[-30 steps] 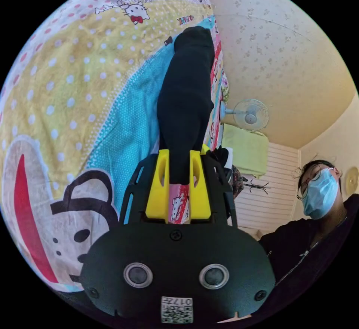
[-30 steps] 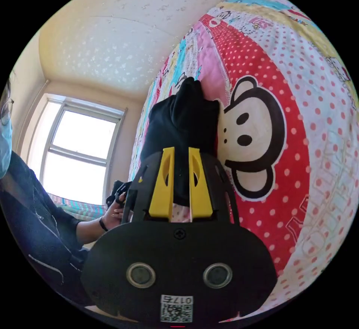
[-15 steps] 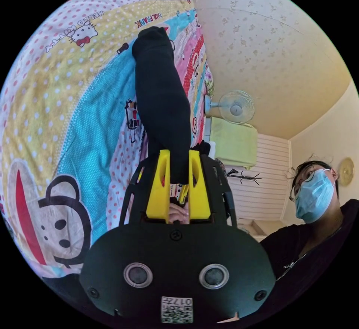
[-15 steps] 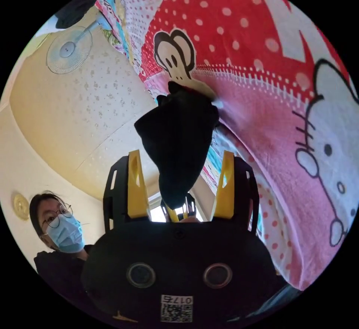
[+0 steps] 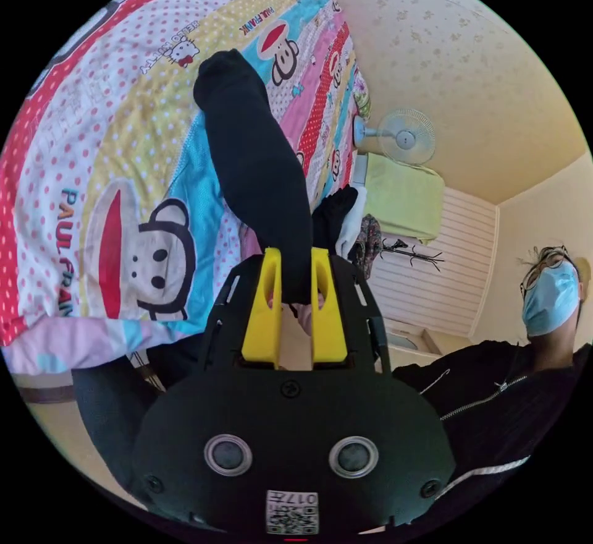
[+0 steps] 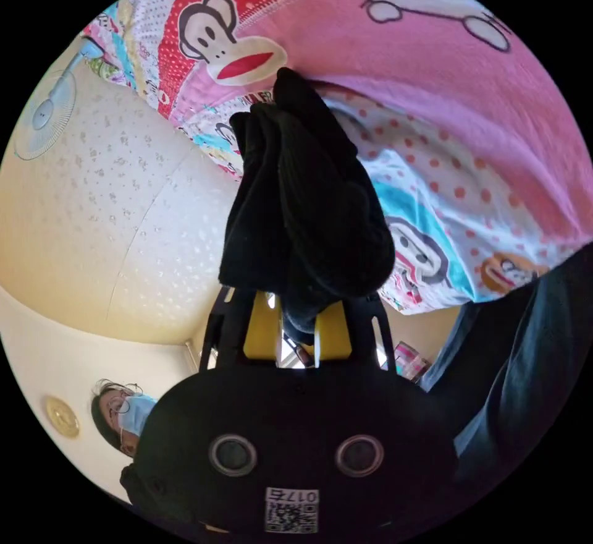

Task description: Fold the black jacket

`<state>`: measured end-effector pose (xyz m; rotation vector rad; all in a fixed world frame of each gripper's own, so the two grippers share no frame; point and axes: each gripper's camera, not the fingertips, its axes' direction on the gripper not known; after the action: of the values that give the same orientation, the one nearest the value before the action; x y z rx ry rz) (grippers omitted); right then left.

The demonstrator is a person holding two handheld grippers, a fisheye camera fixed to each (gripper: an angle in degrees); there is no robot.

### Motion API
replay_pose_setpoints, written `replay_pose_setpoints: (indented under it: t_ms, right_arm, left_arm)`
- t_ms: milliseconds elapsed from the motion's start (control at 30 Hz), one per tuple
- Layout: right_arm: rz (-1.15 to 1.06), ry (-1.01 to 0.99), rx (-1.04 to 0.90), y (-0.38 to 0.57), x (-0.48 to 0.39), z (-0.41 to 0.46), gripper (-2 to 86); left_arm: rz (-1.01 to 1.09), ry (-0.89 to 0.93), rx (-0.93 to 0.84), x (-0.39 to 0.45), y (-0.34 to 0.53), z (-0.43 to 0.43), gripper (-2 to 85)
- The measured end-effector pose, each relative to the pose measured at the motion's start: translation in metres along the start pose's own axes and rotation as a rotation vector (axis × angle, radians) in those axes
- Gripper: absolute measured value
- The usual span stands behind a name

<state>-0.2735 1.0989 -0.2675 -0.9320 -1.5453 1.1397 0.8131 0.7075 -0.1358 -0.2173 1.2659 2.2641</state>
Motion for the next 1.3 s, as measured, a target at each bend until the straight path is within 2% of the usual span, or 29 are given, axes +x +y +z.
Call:
replay_pose_setpoints:
  t_ms: [167,333,433,500,567,667,800,900,933,1000,1033,1100,1167,1200,1233,1300]
  right_arm:
    - [0.057,0.02,-0.052,0.096,0.009,0.029,2.4]
    - [-0.025,0.099,-0.237,0.147,-0.005,0.12,0.8]
    - [-0.102,0.109,-0.402,0.174,-0.02,0.206,0.5]
    - [-0.164,0.068,-0.518,0.195,-0.033,0.266,0.6]
    - [-0.268,-0.023,-0.69,0.231,-0.054,0.35,0.9]
    - [-0.456,-0.04,-0.833,0.276,-0.081,0.446,1.8]
    - [-0.665,-0.025,-0.882,0.29,-0.08,0.551,4.6]
    - [-0.777,0.114,-0.73,0.258,-0.046,0.615,9.5]
    - [-0.808,0.237,-0.664,0.238,-0.025,0.628,11.4]
    - [-0.734,0.417,-0.615,0.205,0.016,0.629,12.5]
    - [-0.643,0.498,-0.556,0.187,0.043,0.61,12.0]
    - [-0.546,0.474,-0.424,0.171,0.071,0.559,9.6]
    - [-0.461,0.246,-0.365,0.157,0.094,0.48,4.5]
    - [-0.448,0.201,-0.369,0.156,0.097,0.459,3.3]
    - [-0.433,0.183,-0.376,0.159,0.096,0.415,2.4]
    - [-0.457,0.323,-0.34,0.177,0.077,0.349,1.4]
  left_arm:
    - [-0.11,0.142,0.002,-0.016,0.064,-0.078,7.6]
    - [-0.08,0.176,0.155,-0.004,0.107,-0.188,7.6]
    - [0.037,0.189,0.303,0.017,0.117,-0.271,7.6]
    - [0.194,0.167,0.429,0.047,0.117,-0.345,7.6]
    - [0.346,0.152,0.519,0.073,0.119,-0.403,7.7]
    - [0.535,0.07,0.627,0.107,0.117,-0.487,7.7]
    - [0.564,-0.067,0.759,0.098,0.079,-0.571,8.9]
    - [0.4,-0.136,0.807,0.027,0.022,-0.595,11.7]
    - [0.349,-0.145,0.806,0.007,0.012,-0.594,12.0]
    - [0.054,-0.052,0.735,-0.101,-0.013,-0.572,10.7]
    - [-0.006,0.002,0.71,-0.13,-0.012,-0.56,9.8]
    - [-0.175,0.147,0.656,-0.223,0.034,-0.502,2.3]
    - [-0.285,0.162,0.584,-0.272,0.097,-0.455,0.1]
    - [-0.339,0.143,0.526,-0.293,0.146,-0.43,-0.5]
    - [-0.371,0.125,0.498,-0.301,0.174,-0.419,-0.6]
    - [-0.572,0.054,0.392,-0.319,0.29,-0.387,-0.9]
